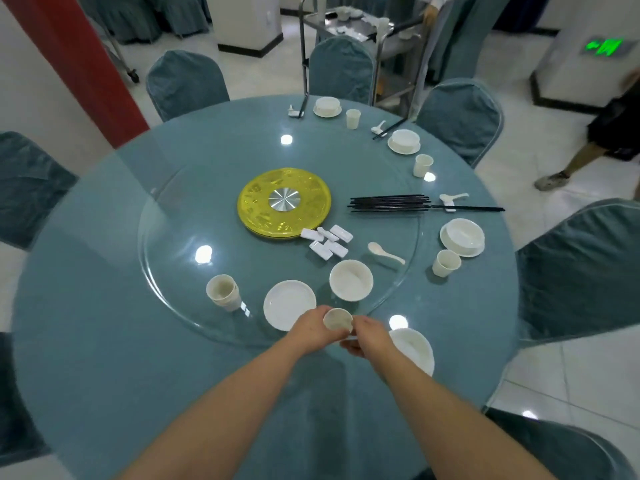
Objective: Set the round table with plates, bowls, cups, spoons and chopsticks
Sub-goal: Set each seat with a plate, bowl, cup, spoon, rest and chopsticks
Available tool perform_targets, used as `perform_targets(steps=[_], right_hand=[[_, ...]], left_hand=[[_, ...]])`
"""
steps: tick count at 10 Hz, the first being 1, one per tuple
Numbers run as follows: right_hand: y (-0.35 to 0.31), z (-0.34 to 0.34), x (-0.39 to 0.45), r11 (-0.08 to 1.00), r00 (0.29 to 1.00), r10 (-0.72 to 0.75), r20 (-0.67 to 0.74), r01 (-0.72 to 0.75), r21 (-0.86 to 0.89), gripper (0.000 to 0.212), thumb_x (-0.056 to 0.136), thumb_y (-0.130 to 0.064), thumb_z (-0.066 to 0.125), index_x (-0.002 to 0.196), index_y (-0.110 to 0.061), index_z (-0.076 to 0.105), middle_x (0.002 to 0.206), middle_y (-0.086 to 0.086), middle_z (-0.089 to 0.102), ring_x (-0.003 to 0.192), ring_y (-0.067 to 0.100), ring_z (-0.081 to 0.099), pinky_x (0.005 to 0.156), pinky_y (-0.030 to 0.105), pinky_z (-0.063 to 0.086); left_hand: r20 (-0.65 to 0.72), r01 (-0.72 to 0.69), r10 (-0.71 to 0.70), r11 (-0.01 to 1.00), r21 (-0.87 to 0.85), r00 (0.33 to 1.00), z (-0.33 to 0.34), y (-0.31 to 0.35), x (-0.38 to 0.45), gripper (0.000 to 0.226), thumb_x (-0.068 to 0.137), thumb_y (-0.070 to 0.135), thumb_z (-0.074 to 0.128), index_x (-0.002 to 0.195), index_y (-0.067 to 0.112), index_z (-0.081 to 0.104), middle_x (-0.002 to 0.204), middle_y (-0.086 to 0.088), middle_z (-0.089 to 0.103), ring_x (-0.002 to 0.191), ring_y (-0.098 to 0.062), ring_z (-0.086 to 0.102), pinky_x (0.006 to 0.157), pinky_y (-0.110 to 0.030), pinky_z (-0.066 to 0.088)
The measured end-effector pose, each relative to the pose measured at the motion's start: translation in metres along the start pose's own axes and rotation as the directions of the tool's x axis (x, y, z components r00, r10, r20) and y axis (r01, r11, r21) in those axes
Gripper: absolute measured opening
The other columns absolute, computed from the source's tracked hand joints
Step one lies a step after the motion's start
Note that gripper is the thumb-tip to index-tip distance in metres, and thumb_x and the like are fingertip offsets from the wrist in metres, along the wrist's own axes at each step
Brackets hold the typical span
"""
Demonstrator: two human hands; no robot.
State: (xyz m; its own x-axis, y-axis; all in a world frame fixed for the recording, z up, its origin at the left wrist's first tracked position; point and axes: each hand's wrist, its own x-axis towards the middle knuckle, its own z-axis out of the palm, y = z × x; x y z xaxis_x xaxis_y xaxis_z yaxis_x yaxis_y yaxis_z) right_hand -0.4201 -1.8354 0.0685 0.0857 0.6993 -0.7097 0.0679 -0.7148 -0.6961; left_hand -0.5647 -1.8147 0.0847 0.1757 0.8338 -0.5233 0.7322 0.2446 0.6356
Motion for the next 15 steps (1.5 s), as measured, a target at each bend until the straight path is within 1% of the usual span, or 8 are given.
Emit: perform_targets(steps=[1,5,7,11,12,13,14,15], right_hand=[[0.019,-0.014,-0.004,0.997,1.0,-0.007,0.021,0.008,-0.073,0.023,0.069,-0.022,0.057,0.086,-0.014,0.071,0.095,0.019,0.073,0.073,0.024,0.068,0.072,0.037,0.056],[0.071,-0.039,0.009,0.985,0.983,0.172,-0.063,-0.171,0.018,0.018,0.092,-0.013,0.05,0.077,-0.019,0.059,0.092,0.01,0.063,0.083,0.025,0.063,0.089,0.049,0.056],[0.069,-0.031,0.01,0.98,0.984,0.175,-0.026,-0.177,-0.093,0.021,0.079,-0.008,0.043,0.077,-0.011,0.064,0.085,0.02,0.065,0.076,0.028,0.058,0.072,0.038,0.046],[0.064,-0.012,0.021,0.967,0.975,0.221,0.034,-0.214,-0.14,0.019,0.085,-0.01,0.049,0.09,-0.007,0.067,0.095,0.022,0.067,0.08,0.025,0.061,0.072,0.038,0.051],[0.057,-0.007,0.018,0.972,0.979,0.205,0.02,-0.201,-0.124,0.016,0.093,-0.016,0.05,0.08,-0.021,0.058,0.093,0.008,0.061,0.081,0.021,0.059,0.083,0.038,0.056],[0.052,-0.005,0.02,0.955,0.957,0.29,-0.029,-0.287,0.078,0.015,0.093,-0.016,0.049,0.081,-0.022,0.054,0.087,0.005,0.06,0.082,0.022,0.062,0.072,0.029,0.051],[0.035,-0.012,0.024,0.921,0.987,0.163,0.004,-0.151,-0.359,0.033,0.09,-0.008,0.055,0.069,-0.022,0.033,0.115,0.016,0.062,0.113,0.031,0.058,0.087,0.032,0.046],[0.007,-0.022,0.025,0.935,0.994,0.108,-0.035,-0.113,-0.336,0.031,0.095,-0.013,0.051,0.067,-0.022,0.039,0.096,0.01,0.06,0.106,0.03,0.061,0.094,0.038,0.048]], left_hand=[[0.065,0.038,-0.033,0.997,-0.074,0.997,0.021,-0.007,0.001,0.04,0.08,0.036,0.063,0.119,0.029,0.059,0.113,0.008,0.066,0.102,-0.012,0.061,0.083,-0.024,0.047],[0.177,0.152,-0.127,0.978,-0.14,0.976,0.079,-0.018,0.009,0.038,0.087,0.014,0.052,0.123,0.015,0.064,0.119,-0.001,0.068,0.109,-0.016,0.063,0.094,-0.029,0.049],[0.164,0.195,-0.169,0.968,-0.155,0.972,0.082,-0.027,0.014,0.04,0.085,0.009,0.051,0.124,0.013,0.062,0.119,-0.003,0.067,0.104,-0.016,0.062,0.088,-0.025,0.048],[0.145,0.276,-0.255,0.95,-0.144,0.956,0.072,-0.045,0.021,0.037,0.087,0.007,0.049,0.123,0.011,0.059,0.121,-0.008,0.064,0.112,-0.022,0.06,0.096,-0.029,0.047],[0.142,0.293,-0.274,0.947,-0.133,0.951,0.067,-0.048,0.023,0.035,0.088,0.01,0.049,0.121,0.011,0.06,0.12,-0.007,0.064,0.11,-0.021,0.06,0.092,-0.027,0.046],[0.146,0.319,-0.3,0.939,-0.126,0.943,0.061,-0.049,0.024,0.038,0.088,0.012,0.049,0.125,0.012,0.057,0.124,-0.005,0.062,0.112,-0.019,0.058,0.093,-0.024,0.045],[0.13,0.325,-0.312,0.941,-0.097,0.941,0.047,-0.044,0.026,0.041,0.09,0.016,0.048,0.131,0.016,0.053,0.132,-0.002,0.056,0.118,-0.02,0.056,0.095,-0.024,0.043],[0.107,0.281,-0.274,0.958,-0.061,0.956,0.026,-0.036,0.03,0.037,0.089,0.017,0.046,0.124,0.016,0.058,0.128,-0.005,0.06,0.115,-0.026,0.059,0.091,-0.03,0.047]])
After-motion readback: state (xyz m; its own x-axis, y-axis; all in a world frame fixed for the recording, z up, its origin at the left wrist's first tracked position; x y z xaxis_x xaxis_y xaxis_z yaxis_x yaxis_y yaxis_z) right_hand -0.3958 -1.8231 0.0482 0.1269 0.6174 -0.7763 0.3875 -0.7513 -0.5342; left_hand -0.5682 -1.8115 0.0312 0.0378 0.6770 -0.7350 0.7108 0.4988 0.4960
